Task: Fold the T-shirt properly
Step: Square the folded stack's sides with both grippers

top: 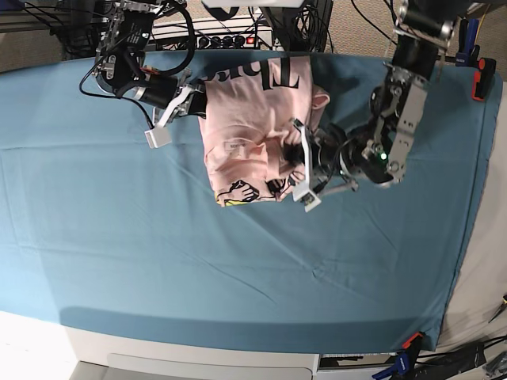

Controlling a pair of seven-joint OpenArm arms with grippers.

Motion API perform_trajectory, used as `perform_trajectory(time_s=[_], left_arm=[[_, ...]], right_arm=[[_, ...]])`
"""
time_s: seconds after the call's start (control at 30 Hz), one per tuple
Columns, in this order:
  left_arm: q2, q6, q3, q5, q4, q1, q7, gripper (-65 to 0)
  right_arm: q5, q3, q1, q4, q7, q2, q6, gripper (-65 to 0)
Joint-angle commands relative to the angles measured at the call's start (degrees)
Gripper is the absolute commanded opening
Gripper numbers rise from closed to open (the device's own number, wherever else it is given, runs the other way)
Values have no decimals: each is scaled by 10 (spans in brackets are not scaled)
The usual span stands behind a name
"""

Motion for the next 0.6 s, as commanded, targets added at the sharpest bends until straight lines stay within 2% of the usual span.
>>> perform_trajectory(time_s=[0.0, 0.5, 0.57], left_arm=[[-1, -2, 2, -9, 5, -20, -12, -650], [-1, -2, 4, -9, -62, -71, -12, -650], [-1, 10, 4, 2, -62, -71, -13, -650]], right_arm=[[21, -4, -3, 4, -8, -6, -3, -650], [5, -4, -2, 4, -8, -6, -3, -650], [5, -4, -2, 4, -8, -6, -3, -650]])
